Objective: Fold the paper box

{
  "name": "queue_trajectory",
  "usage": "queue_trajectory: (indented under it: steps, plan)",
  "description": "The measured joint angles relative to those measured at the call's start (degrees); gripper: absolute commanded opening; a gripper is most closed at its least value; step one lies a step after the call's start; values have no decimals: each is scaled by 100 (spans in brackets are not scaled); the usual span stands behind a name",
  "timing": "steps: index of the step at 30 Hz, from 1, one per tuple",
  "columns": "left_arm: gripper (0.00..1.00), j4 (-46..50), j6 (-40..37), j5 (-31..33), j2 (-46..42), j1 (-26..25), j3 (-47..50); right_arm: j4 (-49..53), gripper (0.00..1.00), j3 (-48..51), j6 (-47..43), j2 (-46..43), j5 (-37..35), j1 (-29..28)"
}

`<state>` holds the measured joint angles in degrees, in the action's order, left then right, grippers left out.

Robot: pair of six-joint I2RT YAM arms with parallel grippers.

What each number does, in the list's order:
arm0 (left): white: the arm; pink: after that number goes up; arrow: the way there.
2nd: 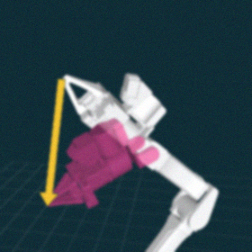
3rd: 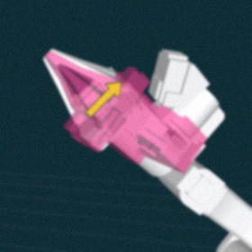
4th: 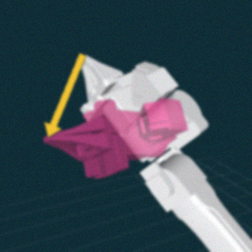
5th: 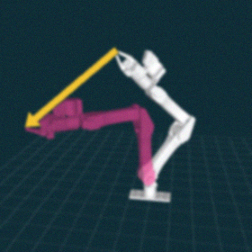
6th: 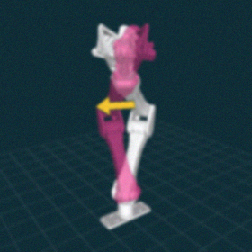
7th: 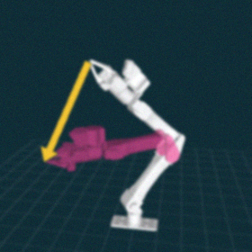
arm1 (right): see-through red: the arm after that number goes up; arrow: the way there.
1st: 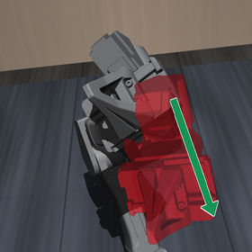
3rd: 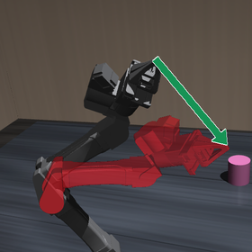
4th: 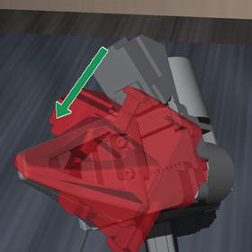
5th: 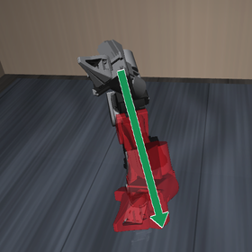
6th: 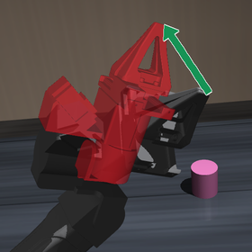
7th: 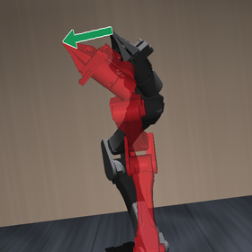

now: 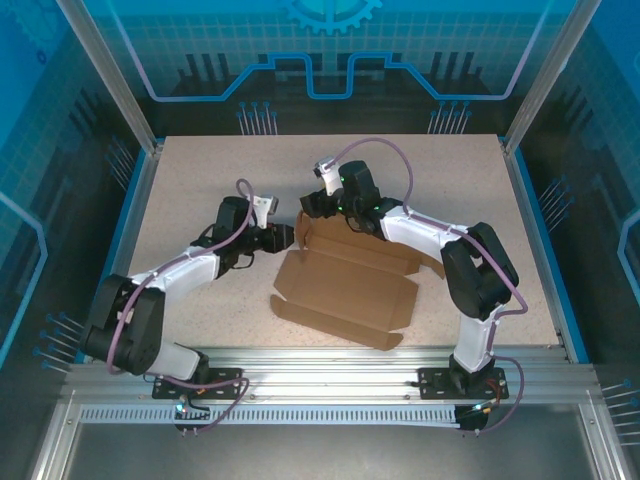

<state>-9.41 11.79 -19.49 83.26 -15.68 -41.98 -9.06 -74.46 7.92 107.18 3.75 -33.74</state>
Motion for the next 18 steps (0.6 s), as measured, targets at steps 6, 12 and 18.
queue_trajectory:
  steps: [6,12,18]
  plan:
    - [48,-553,-39,-210,433,-39,0,48,69,24,162,-26,192,35]
    - [48,-774,-146,-131,490,-302,0,11,68,114,398,-61,463,129]
    - [49,-927,-236,44,667,-553,-9,-96,66,212,592,-96,680,186]
